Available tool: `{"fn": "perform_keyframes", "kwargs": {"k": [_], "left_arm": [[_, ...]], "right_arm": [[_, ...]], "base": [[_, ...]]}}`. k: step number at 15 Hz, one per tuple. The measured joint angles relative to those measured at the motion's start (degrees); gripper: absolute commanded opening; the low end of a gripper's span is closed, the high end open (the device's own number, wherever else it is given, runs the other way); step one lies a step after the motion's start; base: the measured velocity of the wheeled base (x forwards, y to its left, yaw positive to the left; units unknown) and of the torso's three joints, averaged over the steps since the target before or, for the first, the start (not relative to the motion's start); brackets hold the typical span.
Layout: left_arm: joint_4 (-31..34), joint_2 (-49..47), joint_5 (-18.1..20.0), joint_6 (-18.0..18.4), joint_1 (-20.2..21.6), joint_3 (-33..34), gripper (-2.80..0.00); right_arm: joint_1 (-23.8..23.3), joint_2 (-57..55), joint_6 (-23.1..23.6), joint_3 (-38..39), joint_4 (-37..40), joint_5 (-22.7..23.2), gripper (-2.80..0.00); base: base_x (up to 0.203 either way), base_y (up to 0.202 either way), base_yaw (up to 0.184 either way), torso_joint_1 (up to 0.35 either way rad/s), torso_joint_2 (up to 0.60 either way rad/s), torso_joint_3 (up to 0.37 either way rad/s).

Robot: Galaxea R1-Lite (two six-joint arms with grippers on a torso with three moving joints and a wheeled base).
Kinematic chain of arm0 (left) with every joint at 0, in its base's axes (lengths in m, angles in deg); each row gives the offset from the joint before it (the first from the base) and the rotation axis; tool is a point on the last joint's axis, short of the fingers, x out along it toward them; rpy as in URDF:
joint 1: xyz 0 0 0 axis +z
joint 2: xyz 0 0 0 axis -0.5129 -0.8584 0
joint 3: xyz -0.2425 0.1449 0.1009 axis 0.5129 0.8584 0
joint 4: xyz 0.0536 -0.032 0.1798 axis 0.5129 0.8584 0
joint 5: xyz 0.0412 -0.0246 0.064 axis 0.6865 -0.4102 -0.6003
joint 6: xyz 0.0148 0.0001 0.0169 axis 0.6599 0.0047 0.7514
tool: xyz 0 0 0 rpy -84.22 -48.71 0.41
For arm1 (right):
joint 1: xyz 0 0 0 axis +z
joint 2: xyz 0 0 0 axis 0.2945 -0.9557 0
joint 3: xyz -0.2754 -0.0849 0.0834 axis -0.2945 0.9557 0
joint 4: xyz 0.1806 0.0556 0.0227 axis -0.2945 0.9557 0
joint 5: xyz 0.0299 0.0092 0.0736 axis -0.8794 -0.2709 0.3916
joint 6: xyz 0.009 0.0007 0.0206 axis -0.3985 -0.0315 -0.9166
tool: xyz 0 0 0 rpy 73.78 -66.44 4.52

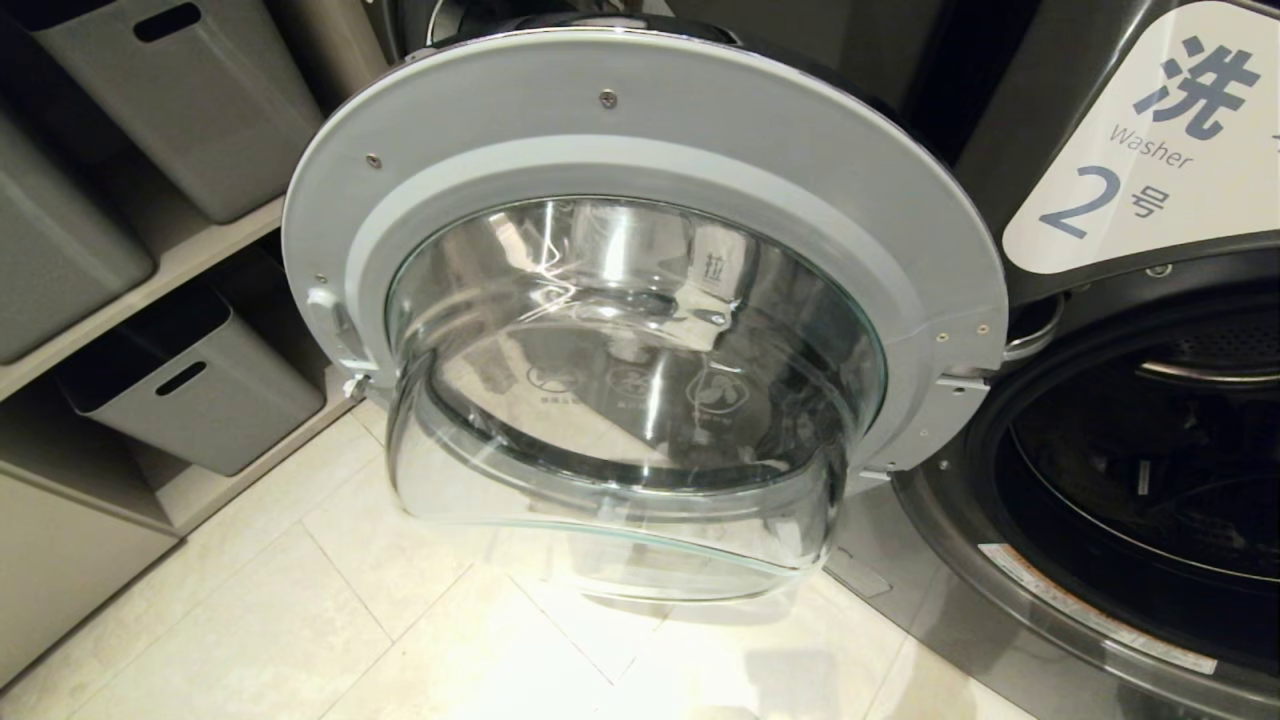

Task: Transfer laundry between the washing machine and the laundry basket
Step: Pick a cloth and place it into the basket

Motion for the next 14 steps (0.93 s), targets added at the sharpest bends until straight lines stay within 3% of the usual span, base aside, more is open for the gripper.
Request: {"fn": "perform_keyframes", "kwargs": {"k": [7, 14], "left_arm": [[0.0, 0.0, 0.0, 0.0, 0.0, 0.0, 0.00], [0.0, 0.0, 0.0, 0.0, 0.0, 0.0, 0.00]], "right_arm": [[-0.7, 0.6, 1.5, -1.6, 0.0, -2.7, 0.00], [-1.2, 1.1, 1.5, -0.8, 0.3, -2.3, 0.00]], "base": [[0.000, 0.000, 0.000, 0.000, 0.00, 0.000], [0.000, 0.000, 0.000, 0.000, 0.00, 0.000]]}}
